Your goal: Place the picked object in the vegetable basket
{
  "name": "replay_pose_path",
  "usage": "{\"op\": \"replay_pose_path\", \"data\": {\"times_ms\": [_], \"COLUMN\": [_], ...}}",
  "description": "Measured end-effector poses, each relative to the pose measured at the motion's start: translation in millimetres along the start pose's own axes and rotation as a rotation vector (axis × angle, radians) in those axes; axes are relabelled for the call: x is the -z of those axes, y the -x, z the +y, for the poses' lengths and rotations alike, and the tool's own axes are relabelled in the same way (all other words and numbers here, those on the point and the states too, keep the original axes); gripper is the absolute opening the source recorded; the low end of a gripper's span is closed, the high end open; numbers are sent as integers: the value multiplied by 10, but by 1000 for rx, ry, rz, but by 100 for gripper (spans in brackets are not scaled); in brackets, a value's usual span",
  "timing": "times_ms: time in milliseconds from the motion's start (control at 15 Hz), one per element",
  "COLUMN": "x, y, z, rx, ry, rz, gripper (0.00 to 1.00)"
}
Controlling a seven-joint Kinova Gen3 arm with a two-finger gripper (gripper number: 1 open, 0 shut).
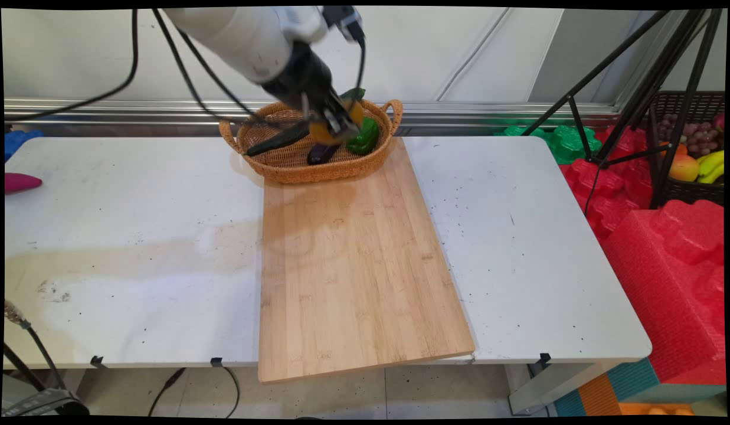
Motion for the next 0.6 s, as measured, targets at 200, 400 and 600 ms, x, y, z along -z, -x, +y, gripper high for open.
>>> {"op": "replay_pose_path", "data": {"times_ms": [200, 400, 600], "x": [-94, -265, -490], "y": [1, 28, 126], "z": [-381, -751, -1076], "rx": [50, 85, 132], "ry": [-72, -133, -193], "rz": [-5, -26, -68], "gripper": [0, 0, 0]}}
